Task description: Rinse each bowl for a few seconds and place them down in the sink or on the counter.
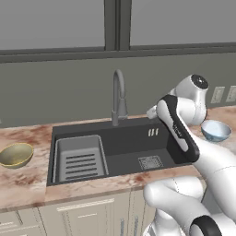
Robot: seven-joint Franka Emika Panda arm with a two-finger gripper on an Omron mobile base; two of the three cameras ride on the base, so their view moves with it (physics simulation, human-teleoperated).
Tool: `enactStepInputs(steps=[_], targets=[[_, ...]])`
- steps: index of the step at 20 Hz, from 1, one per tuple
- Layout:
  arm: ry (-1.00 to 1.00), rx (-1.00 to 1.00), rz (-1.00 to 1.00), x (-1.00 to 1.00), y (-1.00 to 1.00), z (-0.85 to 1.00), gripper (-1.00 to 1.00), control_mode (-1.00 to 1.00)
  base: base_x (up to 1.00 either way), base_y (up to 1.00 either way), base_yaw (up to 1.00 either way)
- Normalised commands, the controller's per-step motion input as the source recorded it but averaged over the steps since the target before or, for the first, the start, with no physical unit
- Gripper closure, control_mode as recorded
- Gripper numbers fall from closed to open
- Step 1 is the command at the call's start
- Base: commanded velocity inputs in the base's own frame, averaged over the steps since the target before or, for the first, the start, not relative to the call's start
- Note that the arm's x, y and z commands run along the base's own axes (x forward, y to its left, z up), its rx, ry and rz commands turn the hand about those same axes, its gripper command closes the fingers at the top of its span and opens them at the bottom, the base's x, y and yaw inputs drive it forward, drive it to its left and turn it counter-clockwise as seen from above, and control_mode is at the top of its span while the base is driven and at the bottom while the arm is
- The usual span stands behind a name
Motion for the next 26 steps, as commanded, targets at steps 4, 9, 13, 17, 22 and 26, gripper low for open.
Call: enactStepInputs(steps=[4, 9, 13, 17, 22, 26], targets=[[-0.12, 0.00, 0.02, 0.10, 0.00, -0.14, -1.00, -1.00, 0.00, 0.00, 0.00], [-0.10, 0.00, 0.03, 0.15, -0.03, -0.15, -1.00, -1.00, 0.00, 0.00, 0.00], [-0.06, 0.04, 0.08, 0.22, -0.08, -0.14, -1.00, -1.00, 0.00, 0.00, 0.00], [-0.07, 0.06, 0.14, 0.23, -0.06, -0.13, -1.00, -1.00, 0.00, 0.00, 0.00], [-0.10, 0.03, 0.12, 0.23, -0.04, -0.08, -1.00, -1.00, 0.00, 0.00, 0.00], [-0.15, 0.00, 0.04, 0.21, 0.00, -0.10, -1.00, -1.00, 0.00, 0.00, 0.00]])
